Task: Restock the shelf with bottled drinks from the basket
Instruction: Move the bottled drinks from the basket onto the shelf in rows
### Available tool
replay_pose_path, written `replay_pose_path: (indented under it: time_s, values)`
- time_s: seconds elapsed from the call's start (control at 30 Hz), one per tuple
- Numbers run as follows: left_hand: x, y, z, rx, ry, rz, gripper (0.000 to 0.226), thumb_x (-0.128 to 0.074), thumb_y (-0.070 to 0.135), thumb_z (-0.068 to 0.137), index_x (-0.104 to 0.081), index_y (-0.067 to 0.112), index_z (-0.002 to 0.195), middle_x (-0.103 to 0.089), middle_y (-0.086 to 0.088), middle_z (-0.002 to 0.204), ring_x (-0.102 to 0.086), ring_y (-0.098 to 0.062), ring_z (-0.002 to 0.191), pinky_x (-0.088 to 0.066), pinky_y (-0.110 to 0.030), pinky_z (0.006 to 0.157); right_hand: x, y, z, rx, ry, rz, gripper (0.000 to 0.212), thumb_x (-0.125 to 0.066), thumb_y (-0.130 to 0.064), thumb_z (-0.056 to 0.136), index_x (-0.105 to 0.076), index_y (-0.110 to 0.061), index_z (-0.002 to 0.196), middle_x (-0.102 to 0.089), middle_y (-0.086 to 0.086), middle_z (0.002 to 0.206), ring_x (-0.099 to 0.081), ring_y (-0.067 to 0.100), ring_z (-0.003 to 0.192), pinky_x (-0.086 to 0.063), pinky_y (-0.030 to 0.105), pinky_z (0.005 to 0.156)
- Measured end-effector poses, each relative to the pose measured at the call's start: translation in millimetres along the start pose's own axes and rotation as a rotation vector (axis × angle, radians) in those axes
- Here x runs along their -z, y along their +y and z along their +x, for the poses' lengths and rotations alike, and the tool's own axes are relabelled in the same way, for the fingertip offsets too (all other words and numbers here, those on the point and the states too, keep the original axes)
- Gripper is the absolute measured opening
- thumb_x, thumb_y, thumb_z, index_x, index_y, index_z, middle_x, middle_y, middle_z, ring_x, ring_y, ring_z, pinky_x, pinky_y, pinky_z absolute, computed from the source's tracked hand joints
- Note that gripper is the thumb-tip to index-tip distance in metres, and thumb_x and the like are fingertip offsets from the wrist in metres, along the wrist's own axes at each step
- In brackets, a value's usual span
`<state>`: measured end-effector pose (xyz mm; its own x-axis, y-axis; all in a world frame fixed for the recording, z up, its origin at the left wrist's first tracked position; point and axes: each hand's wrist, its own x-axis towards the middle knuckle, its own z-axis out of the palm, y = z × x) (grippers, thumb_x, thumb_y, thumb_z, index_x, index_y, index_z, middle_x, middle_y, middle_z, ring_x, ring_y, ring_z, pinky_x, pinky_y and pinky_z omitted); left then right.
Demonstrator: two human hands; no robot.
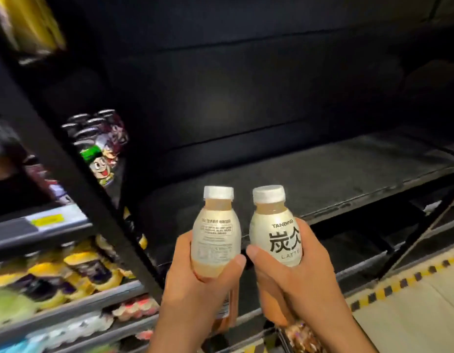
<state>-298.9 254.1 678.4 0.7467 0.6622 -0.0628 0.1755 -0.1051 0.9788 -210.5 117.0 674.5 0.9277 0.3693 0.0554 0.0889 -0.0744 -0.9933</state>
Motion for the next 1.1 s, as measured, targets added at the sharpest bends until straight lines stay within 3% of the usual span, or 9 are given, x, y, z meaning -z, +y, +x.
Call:
replay_pose_path:
  time_s: [0.23,0.43,0.63,0.8,0.87,0.97,1.1]
  values:
    - [147,-3,-27,-0.077,0.285,-0.091,0.063,-0.083,0.044,0.057,-0.055,0.038,0.114,-0.070,0.015,0.096,-0.066,0.007,0.081,-0.048,-0.009,0.058,-143,-49,-30,0.107,-0.297,0.048,0.049,-0.086,-0.014,0.070,-0.060,-0.033,0.107,-0.073,-0.018,0.083,-0.070,-0.001,0.074,-0.051,0.011,0.059]
    - [280,-16,-44,-0.110,0.407,-0.152,0.064,-0.072,0.056,0.047,-0.056,0.036,0.106,-0.069,0.023,0.088,-0.067,0.003,0.076,-0.048,-0.016,0.061,-268,-83,-72,0.176,-0.412,0.062,0.042,-0.086,-0.012,0.070,-0.064,-0.032,0.101,-0.074,-0.015,0.081,-0.069,0.001,0.070,-0.051,0.012,0.057]
    - [384,-28,-20,-0.109,0.362,-0.200,0.064,-0.074,0.062,0.050,-0.056,0.033,0.105,-0.072,0.015,0.085,-0.070,-0.004,0.075,-0.053,-0.029,0.068,-371,-104,-87,0.224,-0.372,0.032,0.034,-0.087,-0.024,0.069,-0.067,-0.027,0.096,-0.074,-0.014,0.081,-0.068,0.000,0.067,-0.049,0.013,0.053]
    - [439,-26,21,-0.140,0.272,-0.188,0.064,-0.081,0.048,0.060,-0.052,0.026,0.113,-0.071,0.005,0.097,-0.069,0.001,0.074,-0.051,-0.018,0.061,-424,-122,-71,0.216,-0.302,-0.026,0.036,-0.086,-0.037,0.071,-0.067,-0.029,0.102,-0.076,-0.009,0.088,-0.072,0.007,0.079,-0.054,0.029,0.066]
    - [454,-22,39,-0.118,0.214,-0.140,0.054,-0.080,0.044,0.073,-0.050,0.030,0.115,-0.069,0.007,0.101,-0.070,0.000,0.077,-0.051,-0.022,0.062,-439,-132,-60,0.199,-0.261,-0.061,0.037,-0.085,-0.040,0.070,-0.068,-0.028,0.101,-0.076,-0.008,0.088,-0.072,0.010,0.080,-0.057,0.035,0.069]
    - [470,-16,72,-0.102,0.190,-0.100,0.050,-0.078,0.042,0.078,-0.049,0.027,0.116,-0.069,0.002,0.103,-0.071,-0.010,0.081,-0.055,-0.029,0.061,-456,-145,-38,0.158,-0.231,-0.084,0.037,-0.085,-0.043,0.069,-0.070,-0.024,0.097,-0.076,-0.005,0.085,-0.073,0.016,0.080,-0.059,0.040,0.073]
    - [484,-6,115,-0.080,0.170,-0.108,0.059,-0.080,0.047,0.070,-0.053,0.018,0.113,-0.071,-0.009,0.101,-0.073,-0.020,0.079,-0.059,-0.035,0.062,-479,-151,-6,0.137,-0.192,-0.130,0.057,-0.083,-0.056,0.054,-0.070,-0.022,0.098,-0.077,-0.002,0.088,-0.074,0.019,0.082,-0.062,0.046,0.077]
